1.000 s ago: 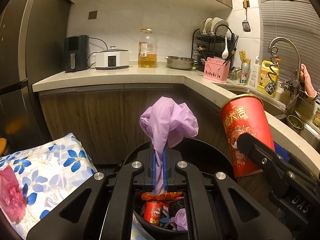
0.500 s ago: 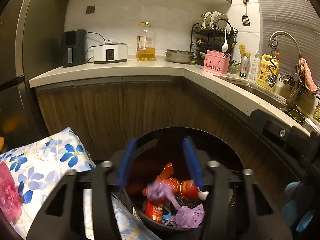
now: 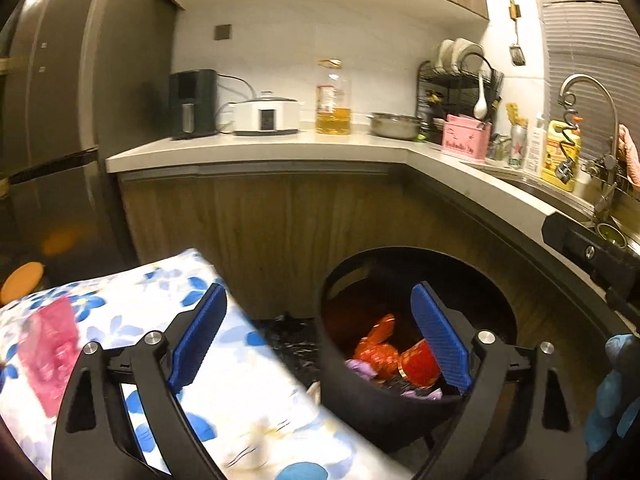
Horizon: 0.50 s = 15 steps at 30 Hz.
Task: Collect trash
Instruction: 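Move both tools back over the table toward the pink bag and wrapper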
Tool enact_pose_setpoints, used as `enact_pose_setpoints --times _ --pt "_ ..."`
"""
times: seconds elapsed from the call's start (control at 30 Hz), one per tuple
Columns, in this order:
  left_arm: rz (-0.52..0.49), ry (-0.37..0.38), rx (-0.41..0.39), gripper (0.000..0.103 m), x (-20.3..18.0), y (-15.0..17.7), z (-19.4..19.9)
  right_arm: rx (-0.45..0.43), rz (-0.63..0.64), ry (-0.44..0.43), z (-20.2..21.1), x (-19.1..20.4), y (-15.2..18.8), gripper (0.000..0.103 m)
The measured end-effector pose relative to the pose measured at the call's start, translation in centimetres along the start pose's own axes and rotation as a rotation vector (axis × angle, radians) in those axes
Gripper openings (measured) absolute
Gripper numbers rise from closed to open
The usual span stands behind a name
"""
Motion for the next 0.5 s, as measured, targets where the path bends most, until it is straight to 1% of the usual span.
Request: enact_pose_setpoints --times 0.03,0.17,0.23,0.33,0.4,0.47,0.5 --pt "0.006 -0.009 -0.011 0.098 0.7 0.1 0.9 -0.002 0.013 0.000 0.3 0.5 0.2 0.098" --pt "0.034 -0.063 -0.055 0.098 3.4 0.3 3.9 -0.012 0.057 -0.008 1.8 2.5 1.1 0.098" --pt "0.063 -0.089 -0.068 0.098 5.2 0.4 5.5 -0.018 0.067 -0.022 2.5 3.8 1.4 0.098" --pt "0.107 -0.139 -0.091 0.098 8.1 0.9 7.7 -0.042 0.073 -0.079 3.5 6.4 1.7 0.098" --pt "0.129 -0.195 -0.101 0.098 10.6 1.5 9.2 -0.065 0.078 -0.117 4.1 8.3 2.0 0.098" --pt "0.142 -0.243 -0.107 0.098 12.8 2.0 10.4 -0.063 0.085 -0.160 4.4 10.6 2.5 0.098" --pt "0.150 -0.270 -0.107 0.098 14.1 2.3 11.1 -0.048 0.095 -0.193 4.3 12.4 3.0 0.098"
Point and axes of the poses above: each gripper's, at about its wrist camera, not at the fingertips, and z roughly against the way its jaws point, x to its left, y to its underside, the point moved 10 cm from there along -z, roughly the way its jaws point, and after that the axes turned 6 degrees about z, right-handed, at the moved point
